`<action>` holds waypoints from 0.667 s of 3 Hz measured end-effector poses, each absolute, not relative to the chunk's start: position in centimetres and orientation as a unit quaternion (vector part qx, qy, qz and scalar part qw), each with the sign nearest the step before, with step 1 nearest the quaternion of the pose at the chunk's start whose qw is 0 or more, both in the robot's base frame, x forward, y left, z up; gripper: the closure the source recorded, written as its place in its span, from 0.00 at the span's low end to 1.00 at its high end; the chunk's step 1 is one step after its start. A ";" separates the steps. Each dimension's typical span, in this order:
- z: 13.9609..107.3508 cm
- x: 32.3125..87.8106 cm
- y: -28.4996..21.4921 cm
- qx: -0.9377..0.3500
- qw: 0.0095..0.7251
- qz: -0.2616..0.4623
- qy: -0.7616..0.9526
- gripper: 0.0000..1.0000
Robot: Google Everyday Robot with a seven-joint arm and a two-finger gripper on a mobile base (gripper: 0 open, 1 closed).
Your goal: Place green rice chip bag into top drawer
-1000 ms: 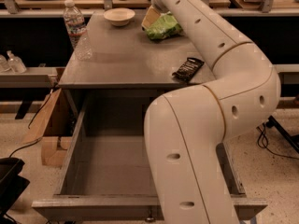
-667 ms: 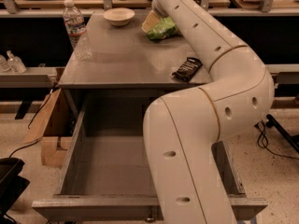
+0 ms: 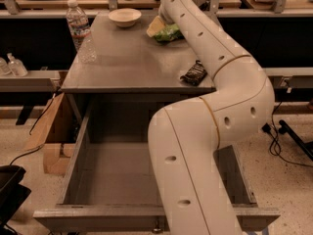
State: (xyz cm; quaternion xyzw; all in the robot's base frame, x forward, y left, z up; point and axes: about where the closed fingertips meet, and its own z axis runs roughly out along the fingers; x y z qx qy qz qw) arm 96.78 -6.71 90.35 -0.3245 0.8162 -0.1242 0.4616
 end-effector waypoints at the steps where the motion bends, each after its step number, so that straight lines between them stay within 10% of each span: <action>1: 88.5 96.4 -6.3 -0.302 0.444 -0.095 0.838 0.00; 2: 85.8 95.7 -6.4 -0.278 0.417 -0.058 0.863 0.00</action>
Offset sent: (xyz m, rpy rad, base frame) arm 0.0425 -0.0095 -0.0473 0.2351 0.2697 -0.0949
